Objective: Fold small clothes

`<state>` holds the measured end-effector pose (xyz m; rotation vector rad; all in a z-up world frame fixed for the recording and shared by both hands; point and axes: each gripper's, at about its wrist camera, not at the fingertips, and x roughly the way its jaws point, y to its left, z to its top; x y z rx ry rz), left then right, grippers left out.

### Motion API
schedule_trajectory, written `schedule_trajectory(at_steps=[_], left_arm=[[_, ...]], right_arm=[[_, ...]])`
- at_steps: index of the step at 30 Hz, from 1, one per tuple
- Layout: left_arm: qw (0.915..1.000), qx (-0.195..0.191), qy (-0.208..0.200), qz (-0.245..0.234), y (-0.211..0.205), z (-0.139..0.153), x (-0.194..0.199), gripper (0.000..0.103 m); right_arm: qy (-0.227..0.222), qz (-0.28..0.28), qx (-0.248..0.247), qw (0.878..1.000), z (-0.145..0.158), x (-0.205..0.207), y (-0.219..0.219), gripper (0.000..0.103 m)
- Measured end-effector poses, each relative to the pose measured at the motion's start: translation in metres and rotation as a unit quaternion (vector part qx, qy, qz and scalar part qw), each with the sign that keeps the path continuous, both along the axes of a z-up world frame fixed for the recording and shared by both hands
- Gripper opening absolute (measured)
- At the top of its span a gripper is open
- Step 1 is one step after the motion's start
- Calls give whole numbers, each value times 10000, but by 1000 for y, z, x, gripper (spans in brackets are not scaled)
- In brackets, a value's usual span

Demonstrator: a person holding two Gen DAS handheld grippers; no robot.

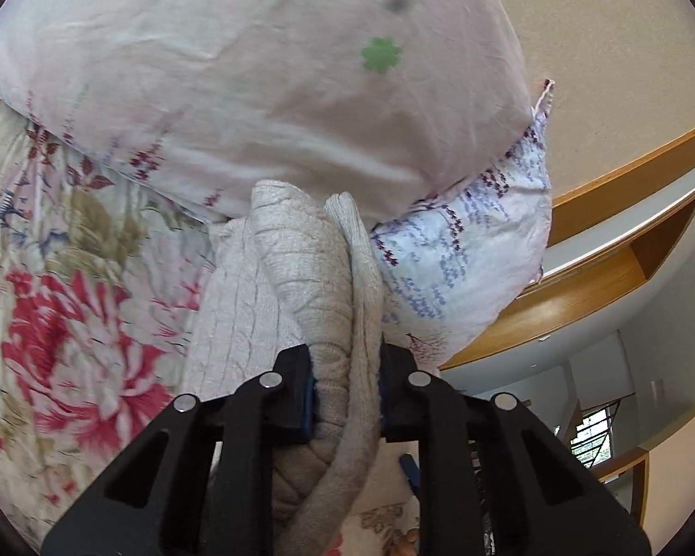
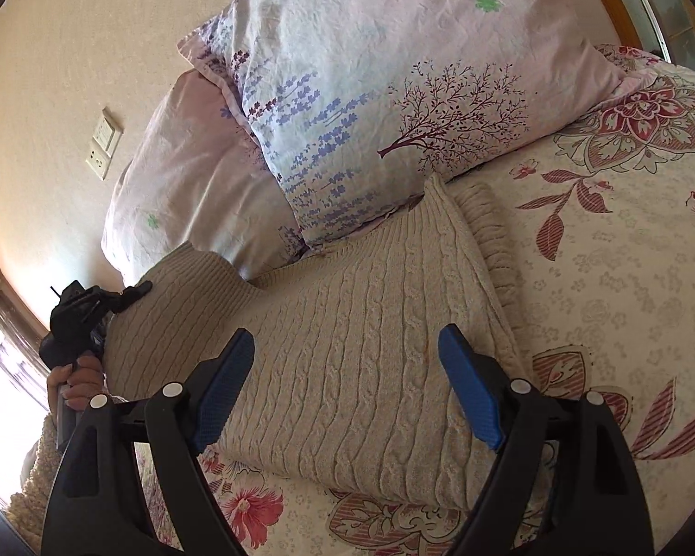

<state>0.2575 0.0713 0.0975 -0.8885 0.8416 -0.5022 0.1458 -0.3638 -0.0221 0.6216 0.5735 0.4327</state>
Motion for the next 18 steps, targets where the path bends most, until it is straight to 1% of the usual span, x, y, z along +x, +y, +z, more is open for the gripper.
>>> schedule_trajectory(at_steps=[3, 7, 10, 12, 14, 16, 18], left_arm=[[9997, -77, -54, -204, -45, 8, 7, 18], [9984, -142, -46, -547, -113, 5, 12, 17], [9961, -233, 20, -855, -162, -9, 12, 17], [9936, -300, 144, -1081, -193, -21, 12, 17], [9908, -266, 315, -1293, -220, -35, 12, 17], [9883, -228, 490, -1428, -239, -49, 13, 18], [9868, -244, 608, -1480, -250, -61, 13, 18]], right_arm=[[3, -132, 186, 9997, -2, 0, -9, 83], [28, -264, 456, 9986, -5, 1, -19, 83], [13, -381, 498, 9980, -5, 0, -25, 83], [14, -513, 519, 9973, -5, -1, -29, 83], [47, -624, 668, 9958, -8, -2, -37, 83], [88, -714, 847, 9938, -11, -2, -44, 83], [123, -745, 998, 9921, -14, -2, -49, 83]])
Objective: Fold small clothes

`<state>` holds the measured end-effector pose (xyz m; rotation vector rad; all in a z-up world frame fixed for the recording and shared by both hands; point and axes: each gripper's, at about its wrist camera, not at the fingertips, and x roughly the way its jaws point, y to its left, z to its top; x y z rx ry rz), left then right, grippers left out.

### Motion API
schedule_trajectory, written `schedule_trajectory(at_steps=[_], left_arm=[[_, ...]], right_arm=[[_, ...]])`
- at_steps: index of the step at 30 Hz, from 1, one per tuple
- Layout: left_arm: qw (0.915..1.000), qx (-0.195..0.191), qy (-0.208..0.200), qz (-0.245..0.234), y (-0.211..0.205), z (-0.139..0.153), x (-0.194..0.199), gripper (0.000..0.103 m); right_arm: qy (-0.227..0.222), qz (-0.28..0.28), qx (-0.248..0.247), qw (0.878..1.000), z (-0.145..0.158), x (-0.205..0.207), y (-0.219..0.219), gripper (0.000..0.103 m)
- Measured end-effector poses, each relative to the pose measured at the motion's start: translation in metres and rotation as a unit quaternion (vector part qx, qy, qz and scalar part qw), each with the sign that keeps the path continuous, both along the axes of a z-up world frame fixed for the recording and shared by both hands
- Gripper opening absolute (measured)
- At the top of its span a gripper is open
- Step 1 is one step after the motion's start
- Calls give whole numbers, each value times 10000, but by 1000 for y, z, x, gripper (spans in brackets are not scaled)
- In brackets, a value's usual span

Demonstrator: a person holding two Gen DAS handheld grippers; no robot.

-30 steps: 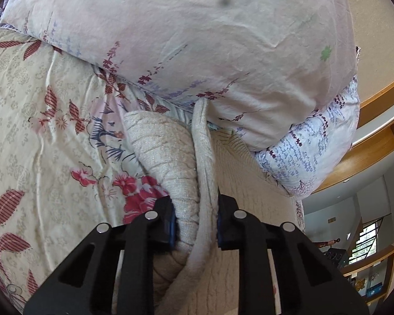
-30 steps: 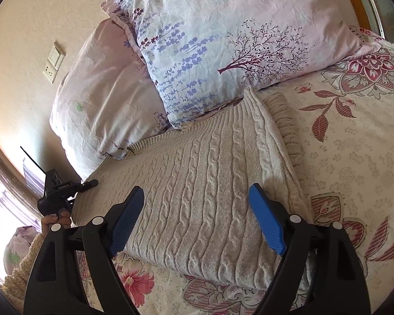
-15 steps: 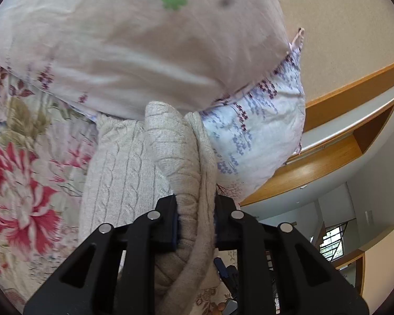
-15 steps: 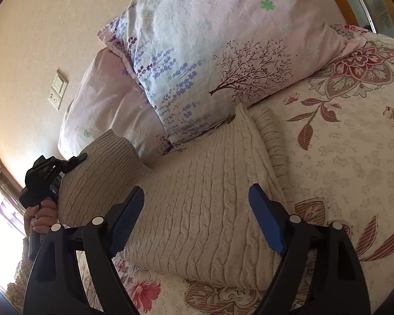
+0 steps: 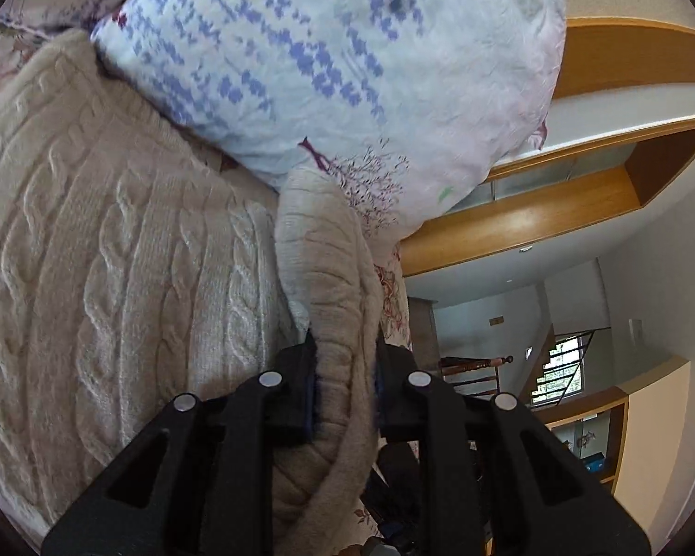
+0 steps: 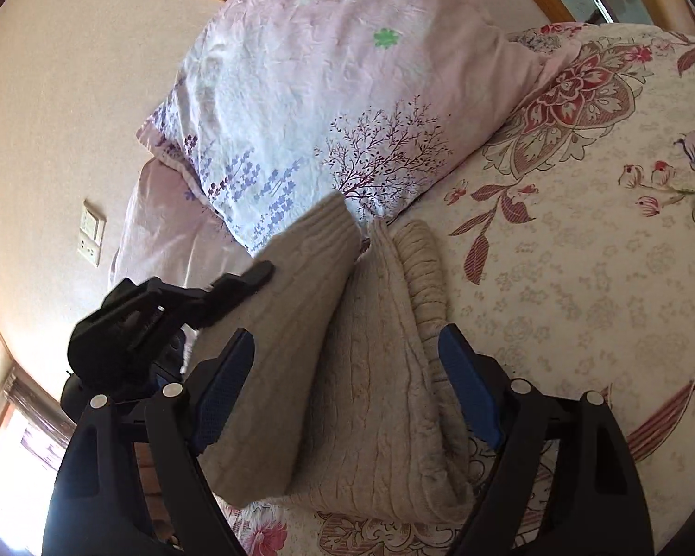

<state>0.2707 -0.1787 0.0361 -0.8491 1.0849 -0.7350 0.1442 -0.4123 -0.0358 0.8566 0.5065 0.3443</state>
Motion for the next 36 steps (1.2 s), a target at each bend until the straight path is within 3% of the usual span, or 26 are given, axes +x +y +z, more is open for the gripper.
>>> schedule_trajectory(at_steps=[4, 9, 11, 13, 14, 16, 19, 22, 25, 28, 31, 34, 35, 36], left_arm=[[9996, -293, 41, -46, -2, -7, 1, 23], [9923, -1165, 159, -395, -3, -6, 4, 26], [9919, -1149, -55, -535, 4, 7, -4, 34], [9933, -944, -375, -545, 22, 24, -15, 57], [9943, -785, -561, -455, 37, 34, -20, 63], [9949, -264, -971, -105, 68, 51, -31, 80], [9863, 732, -1397, 491, 107, 61, -45, 86], [9787, 1423, -1346, 615, 132, 46, -49, 86], [9837, 1349, -1106, 440, 141, 19, -45, 84], [9845, 1287, -1130, 388, 145, 1, -43, 84], [9807, 1430, -1280, 361, 143, -5, -43, 84], [9825, 1407, -1197, 237, 139, -11, -42, 84], [9831, 1396, -1167, 202, 137, -12, -43, 84], [9835, 1398, -1141, 158, 136, -13, -43, 84]], right_arm=[[25, -8, 79, 10000, -1, 1, -1, 83], [21, -24, 112, 9999, -1, 0, -2, 83], [31, -63, 233, 9997, -3, -3, -6, 83], [93, -45, 251, 9996, -1, -4, -12, 83], [177, -31, 176, 9997, 1, -5, -14, 83], [356, 30, 61, 9993, 8, -5, -18, 83], [682, 182, 76, 9975, 18, 1, -24, 83], [1047, 406, 188, 9935, 20, 17, -25, 83], [1302, 454, 169, 9903, 21, 36, -23, 83], [1331, 398, -50, 9903, 26, 51, -17, 79], [1489, 386, -380, 9874, 27, 66, -8, 59], [1651, 400, -718, 9828, 24, 74, 0, 33], [1631, 397, -871, 9819, 25, 75, 3, 20], [1553, 371, -1012, 9820, 27, 75, 5, 18]])
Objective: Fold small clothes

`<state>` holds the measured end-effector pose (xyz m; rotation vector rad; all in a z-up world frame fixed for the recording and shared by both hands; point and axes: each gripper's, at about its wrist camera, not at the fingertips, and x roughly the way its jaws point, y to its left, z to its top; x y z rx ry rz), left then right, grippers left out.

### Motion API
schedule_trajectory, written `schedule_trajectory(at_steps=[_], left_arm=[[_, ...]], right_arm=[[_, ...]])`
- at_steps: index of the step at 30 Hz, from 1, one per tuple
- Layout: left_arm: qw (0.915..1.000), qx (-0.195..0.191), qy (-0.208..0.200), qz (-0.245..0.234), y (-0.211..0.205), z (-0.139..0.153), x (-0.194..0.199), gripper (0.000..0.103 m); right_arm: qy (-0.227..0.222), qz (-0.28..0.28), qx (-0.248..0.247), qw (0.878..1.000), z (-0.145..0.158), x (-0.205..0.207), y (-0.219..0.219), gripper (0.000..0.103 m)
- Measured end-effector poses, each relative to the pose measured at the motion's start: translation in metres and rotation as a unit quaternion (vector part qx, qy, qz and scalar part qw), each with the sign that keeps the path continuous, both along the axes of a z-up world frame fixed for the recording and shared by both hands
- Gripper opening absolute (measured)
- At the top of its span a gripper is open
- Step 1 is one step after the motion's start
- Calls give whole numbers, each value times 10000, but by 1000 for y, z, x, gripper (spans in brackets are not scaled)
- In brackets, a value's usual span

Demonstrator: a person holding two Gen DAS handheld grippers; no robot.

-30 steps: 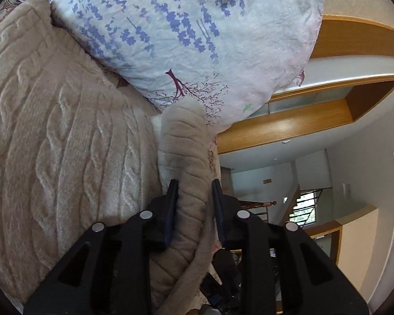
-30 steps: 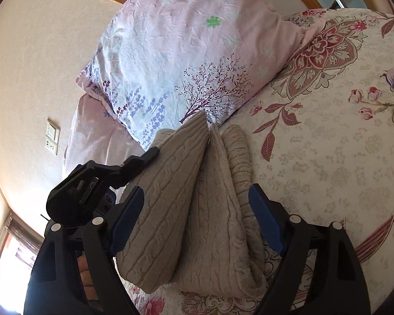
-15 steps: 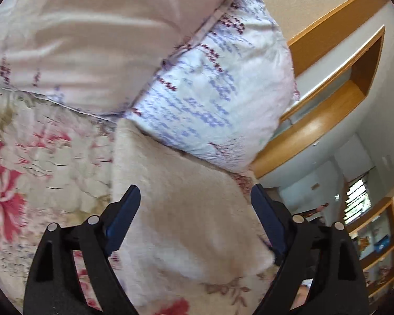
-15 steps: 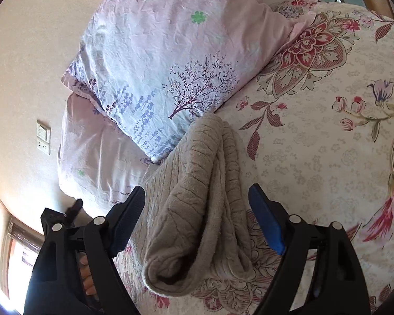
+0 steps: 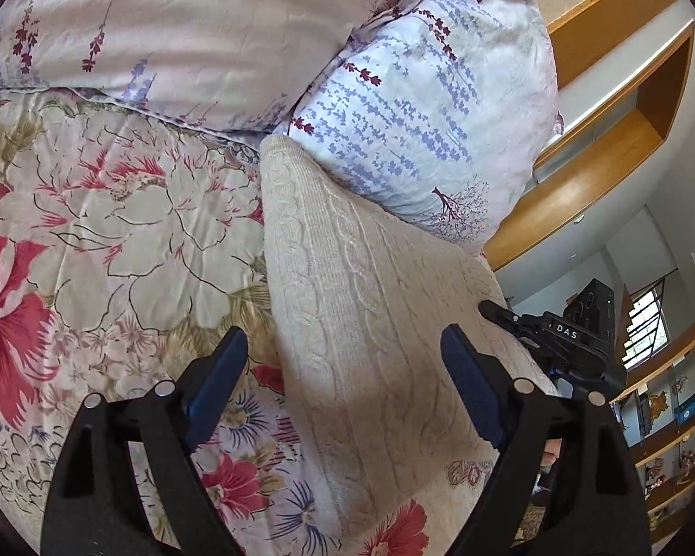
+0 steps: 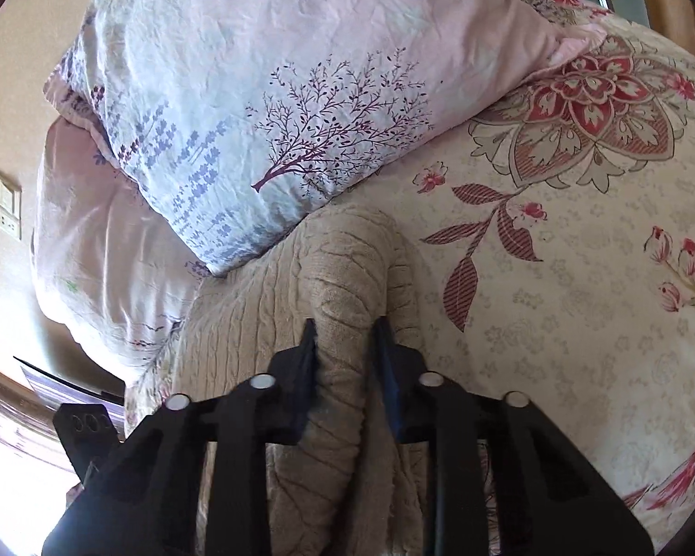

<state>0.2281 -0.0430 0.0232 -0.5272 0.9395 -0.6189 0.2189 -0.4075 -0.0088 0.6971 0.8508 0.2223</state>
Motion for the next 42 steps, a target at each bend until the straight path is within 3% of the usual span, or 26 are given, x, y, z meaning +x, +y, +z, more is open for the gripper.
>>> schedule_trajectory(at_steps=[8, 10, 13, 20, 22, 24, 26, 32, 36, 37, 38, 40, 42], left_arm=[[9998, 4, -3, -194, -8, -4, -5, 84], [9997, 30, -44, -235, -10, -3, -6, 84], [9995, 67, -34, -313, -13, -3, -7, 83], [9990, 162, -45, -410, -19, -5, -9, 83], [9991, 147, -19, -397, -19, -6, -9, 83], [9992, 130, 27, -374, -18, -7, -9, 83], [9992, 173, 97, -338, -17, -6, -9, 83], [9985, 216, 229, -457, -10, 0, -27, 78], [9974, 290, 376, -539, -7, -5, -42, 70], [9971, 266, 438, -555, -7, -8, -44, 66], [9970, 239, 479, -565, -7, -10, -45, 63], [9970, 269, 450, -562, -9, -11, -47, 39], [9967, 198, 505, -604, -10, -11, -46, 30]], right_arm=[[-1178, -159, -1211, 9855, 62, -18, 20, 10], [-1170, -163, -1530, 9811, 63, -15, 22, 9], [-676, -214, -1834, 9805, 39, -2, 19, 9], [-121, -314, -1268, 9914, -3, 6, -2, 10], [-162, -353, -989, 9943, -2, -1, -8, 13], [-220, -375, -654, 9969, 2, -15, -14, 32], [-349, -320, -398, 9981, 5, -34, -18, 42], [-556, -96, -67, 9984, 9, -83, -21, 42], [-572, 96, -147, 9982, 6, -91, -13, 40], [-556, 135, -226, 9981, 4, -91, -10, 35], [-524, 188, -287, 9980, 1, -89, -7, 17], [-567, 129, -468, 9972, 2, -90, -3, 13], [-866, 49, -563, 9946, 14, -96, -3, 12]])
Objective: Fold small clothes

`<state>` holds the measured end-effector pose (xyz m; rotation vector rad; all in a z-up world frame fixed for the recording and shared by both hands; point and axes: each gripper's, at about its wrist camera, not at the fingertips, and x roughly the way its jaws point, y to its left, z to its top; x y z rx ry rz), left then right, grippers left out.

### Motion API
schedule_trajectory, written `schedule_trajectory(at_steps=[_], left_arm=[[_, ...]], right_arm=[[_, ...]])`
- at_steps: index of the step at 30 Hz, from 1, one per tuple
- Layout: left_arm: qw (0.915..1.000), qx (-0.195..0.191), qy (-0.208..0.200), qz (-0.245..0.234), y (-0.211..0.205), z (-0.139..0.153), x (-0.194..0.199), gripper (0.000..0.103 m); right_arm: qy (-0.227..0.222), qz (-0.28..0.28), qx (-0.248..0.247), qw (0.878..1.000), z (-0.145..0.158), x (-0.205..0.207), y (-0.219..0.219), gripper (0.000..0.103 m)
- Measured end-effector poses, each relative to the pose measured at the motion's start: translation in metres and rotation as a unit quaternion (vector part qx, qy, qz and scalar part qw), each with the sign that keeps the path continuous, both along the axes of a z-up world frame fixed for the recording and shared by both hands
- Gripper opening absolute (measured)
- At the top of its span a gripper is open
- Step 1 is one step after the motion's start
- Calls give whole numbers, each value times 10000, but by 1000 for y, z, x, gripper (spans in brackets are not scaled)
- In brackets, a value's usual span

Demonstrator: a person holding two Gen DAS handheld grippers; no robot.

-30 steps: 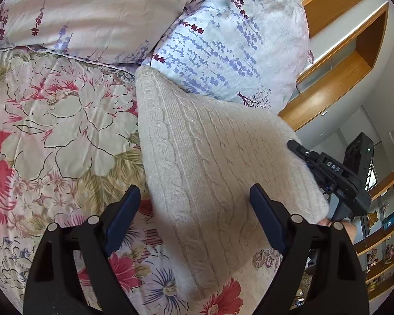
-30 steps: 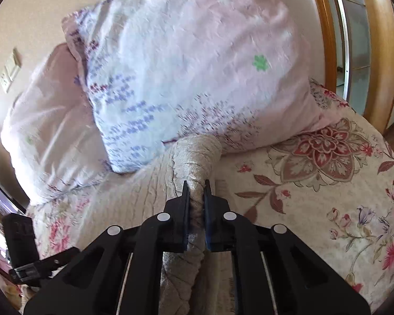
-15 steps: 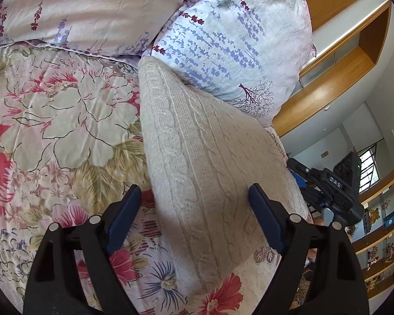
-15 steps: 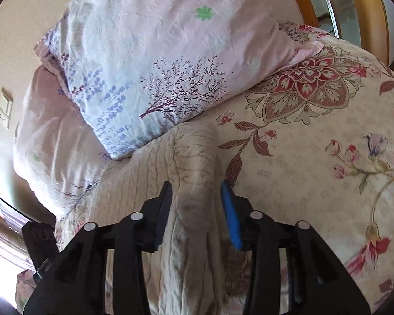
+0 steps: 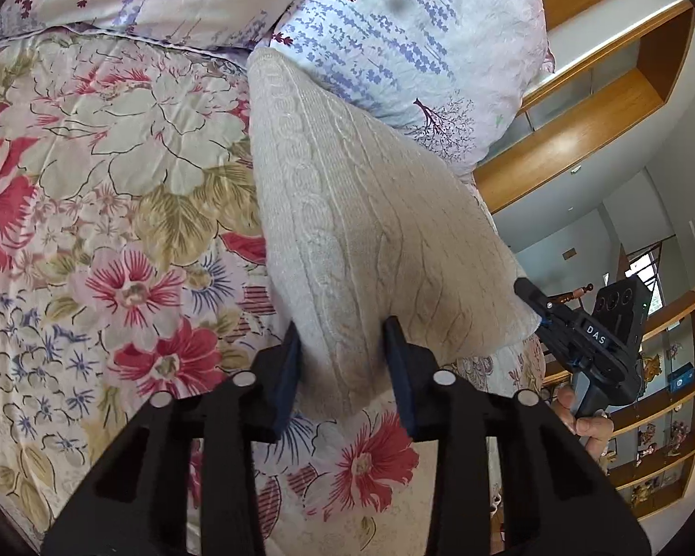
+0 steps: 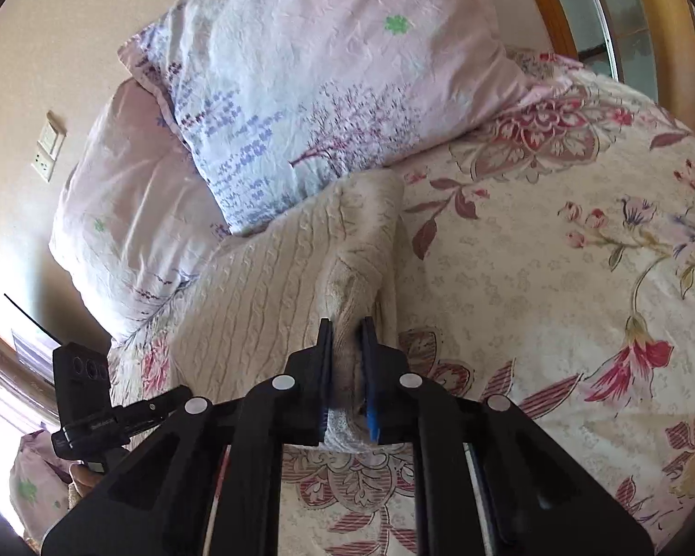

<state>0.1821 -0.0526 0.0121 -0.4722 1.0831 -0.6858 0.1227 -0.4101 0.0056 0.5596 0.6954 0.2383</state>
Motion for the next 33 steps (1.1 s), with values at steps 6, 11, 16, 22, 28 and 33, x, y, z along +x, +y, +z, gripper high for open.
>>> schedule_trajectory(at_steps=[6, 11, 16, 22, 28, 33], left_arm=[[9999, 23, -44, -115, 8, 2, -4, 21], [9998, 97, -32, -155, 10, -3, -5, 21], [9996, 194, -84, -161, 9, -7, -6, 21], [9993, 286, -187, -166, 4, -6, -4, 24], [9986, 222, -488, 32, 18, 16, -5, 85], [9983, -107, -490, 285, 31, 35, 17, 94]], right_arm=[[-50, -122, -615, 9980, 6, -7, 5, 11], [329, -203, -593, 9975, -24, -2, -1, 11], [413, -165, -553, 9975, -31, 1, -3, 11], [485, -155, -270, 9983, -40, 3, -10, 13], [449, -266, 232, 9984, -17, 2, -34, 66], [377, -173, 917, 9949, -2, 20, -51, 91]])
